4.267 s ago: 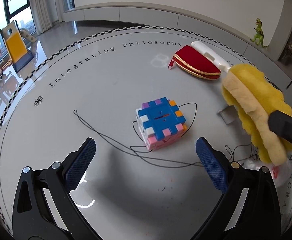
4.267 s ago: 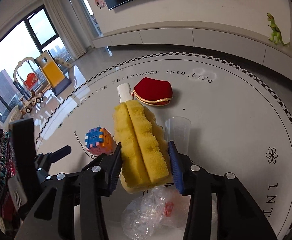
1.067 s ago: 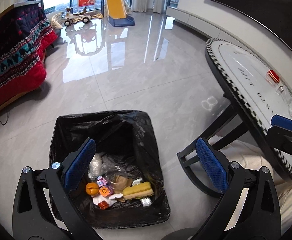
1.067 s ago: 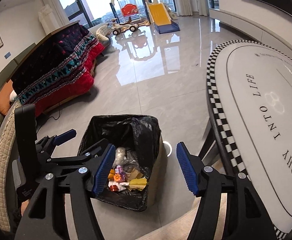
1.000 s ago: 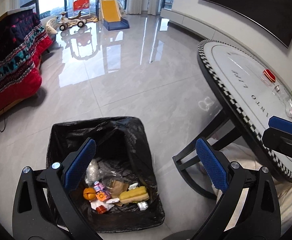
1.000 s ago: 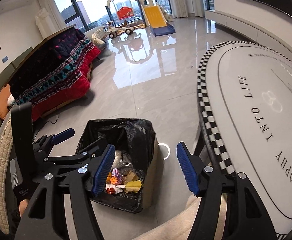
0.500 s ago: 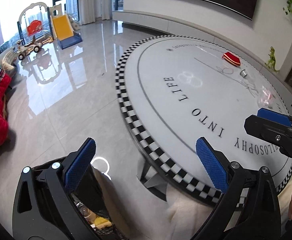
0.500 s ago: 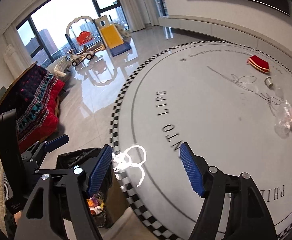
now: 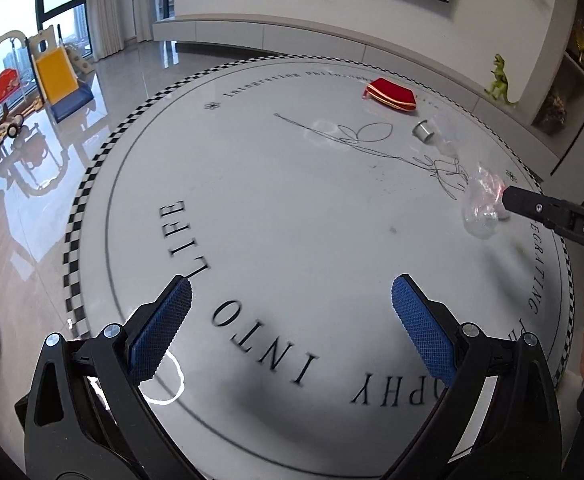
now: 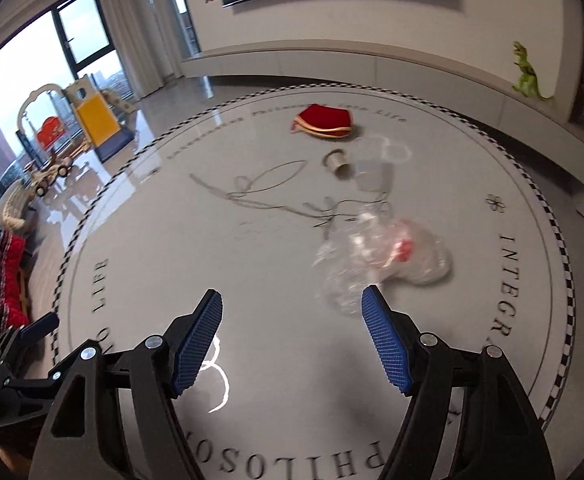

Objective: Collect trash
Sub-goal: 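Grasp the clear plastic bag with the right tool, then grasp the white spool with the left tool while the right tool holds the plastic bag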

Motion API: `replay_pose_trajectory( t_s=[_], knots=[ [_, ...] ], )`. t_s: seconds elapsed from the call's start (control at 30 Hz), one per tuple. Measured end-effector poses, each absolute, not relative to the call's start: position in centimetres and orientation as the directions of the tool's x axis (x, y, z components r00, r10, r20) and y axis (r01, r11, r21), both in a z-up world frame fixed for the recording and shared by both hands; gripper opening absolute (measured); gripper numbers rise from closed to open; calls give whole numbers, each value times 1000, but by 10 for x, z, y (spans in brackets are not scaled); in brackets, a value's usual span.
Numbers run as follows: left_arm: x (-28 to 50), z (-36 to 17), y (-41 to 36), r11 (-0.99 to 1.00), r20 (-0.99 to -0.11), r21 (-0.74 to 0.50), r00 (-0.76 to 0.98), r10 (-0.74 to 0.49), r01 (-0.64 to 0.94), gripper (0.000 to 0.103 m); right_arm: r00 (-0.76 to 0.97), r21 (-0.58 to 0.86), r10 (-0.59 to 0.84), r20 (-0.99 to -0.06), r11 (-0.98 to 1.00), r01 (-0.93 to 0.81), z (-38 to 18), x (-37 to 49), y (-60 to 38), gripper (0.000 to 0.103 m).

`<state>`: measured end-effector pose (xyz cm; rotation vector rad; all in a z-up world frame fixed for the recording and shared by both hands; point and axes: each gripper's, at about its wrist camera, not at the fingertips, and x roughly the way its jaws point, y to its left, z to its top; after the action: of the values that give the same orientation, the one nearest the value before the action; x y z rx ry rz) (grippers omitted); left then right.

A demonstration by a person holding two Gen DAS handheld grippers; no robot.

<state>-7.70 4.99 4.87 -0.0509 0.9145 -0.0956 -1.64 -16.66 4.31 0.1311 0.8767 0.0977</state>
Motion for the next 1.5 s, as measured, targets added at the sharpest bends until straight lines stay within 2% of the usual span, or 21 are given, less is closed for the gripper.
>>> replay_pose_trajectory(
  t_s=[0.23,0.47,0.5,0.63,0.67,0.9,1.03,1.23,1.37,1.43,1.5],
  knots=[
    [-24,41,5,988,-808,-84,571,-145,132,97,604,128,39,-796,986,105,21,33,-208,73],
    [20,38,-22,984,-813,-94,558,-163,152,97,551,128,35,-834,983,132,-8,60,-217,73],
    [26,39,-25,984,-810,-88,564,-162,156,97,553,131,36,-832,982,133,-8,63,-218,69],
    [53,39,-37,983,-793,-91,586,-169,160,97,577,160,56,-815,978,132,2,74,-219,45],
    [59,39,-39,983,-785,-91,596,-169,159,97,585,177,68,-808,975,132,3,77,-221,43],
    [102,33,-59,980,-775,-114,602,-191,163,97,601,207,95,-793,971,119,8,82,-234,43],
    [117,28,-76,979,-777,-86,603,-181,184,97,599,222,92,-795,964,146,8,78,-246,43],
    [138,19,-90,976,-783,-124,586,-208,181,97,607,225,86,-790,962,156,10,75,-252,43],
    [149,13,-108,978,-790,-74,587,-178,197,97,599,245,104,-794,957,159,8,76,-256,44],
    [154,10,-116,979,-792,-33,592,-149,203,94,599,251,108,-793,955,160,9,76,-258,44],
    [159,8,-121,977,-793,-20,592,-145,213,82,602,249,107,-791,956,158,9,75,-258,44]
  ],
)
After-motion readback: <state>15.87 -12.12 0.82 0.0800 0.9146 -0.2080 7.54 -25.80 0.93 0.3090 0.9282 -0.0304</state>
